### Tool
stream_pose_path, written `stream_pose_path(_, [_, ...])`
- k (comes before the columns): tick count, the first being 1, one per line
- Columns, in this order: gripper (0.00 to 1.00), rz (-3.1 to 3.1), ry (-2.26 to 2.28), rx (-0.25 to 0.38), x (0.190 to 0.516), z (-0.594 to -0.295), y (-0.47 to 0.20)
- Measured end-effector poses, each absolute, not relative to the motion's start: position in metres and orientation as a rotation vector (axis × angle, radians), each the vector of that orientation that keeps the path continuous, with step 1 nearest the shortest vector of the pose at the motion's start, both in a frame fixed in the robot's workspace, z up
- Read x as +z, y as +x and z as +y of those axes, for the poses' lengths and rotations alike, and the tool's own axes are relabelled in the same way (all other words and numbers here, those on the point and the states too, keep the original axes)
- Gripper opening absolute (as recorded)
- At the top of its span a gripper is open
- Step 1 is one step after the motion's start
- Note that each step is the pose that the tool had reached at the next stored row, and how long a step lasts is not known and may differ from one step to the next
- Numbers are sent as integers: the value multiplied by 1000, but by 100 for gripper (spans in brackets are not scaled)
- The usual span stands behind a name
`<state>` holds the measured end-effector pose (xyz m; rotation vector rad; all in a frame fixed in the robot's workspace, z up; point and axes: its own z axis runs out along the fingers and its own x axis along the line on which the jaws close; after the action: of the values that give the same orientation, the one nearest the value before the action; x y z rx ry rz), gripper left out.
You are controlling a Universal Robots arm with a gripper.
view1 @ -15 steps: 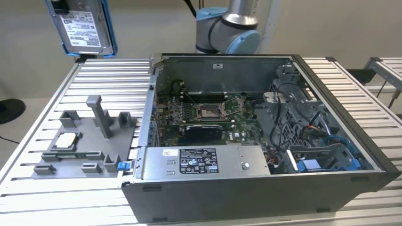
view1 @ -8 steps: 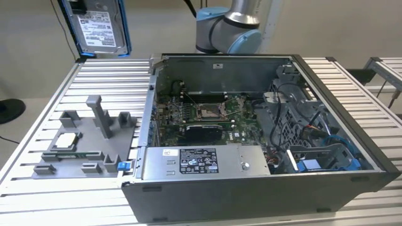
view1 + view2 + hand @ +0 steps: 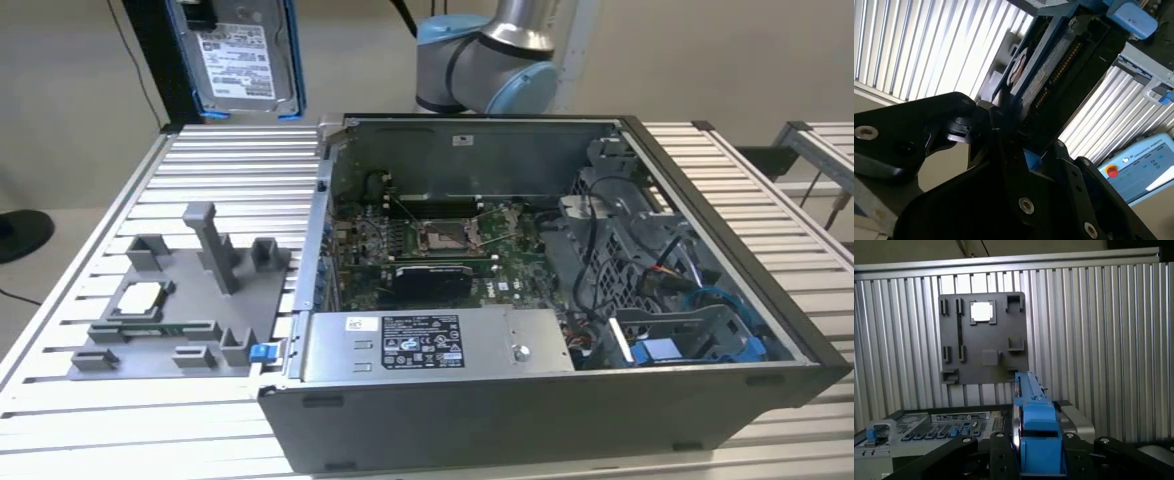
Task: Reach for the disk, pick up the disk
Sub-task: 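Pick up the disk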
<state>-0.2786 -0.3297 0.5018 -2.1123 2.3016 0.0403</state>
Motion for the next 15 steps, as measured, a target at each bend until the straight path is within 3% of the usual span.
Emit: stream_pose_path(15, [0,2302,-2112,41,502,-330,-211])
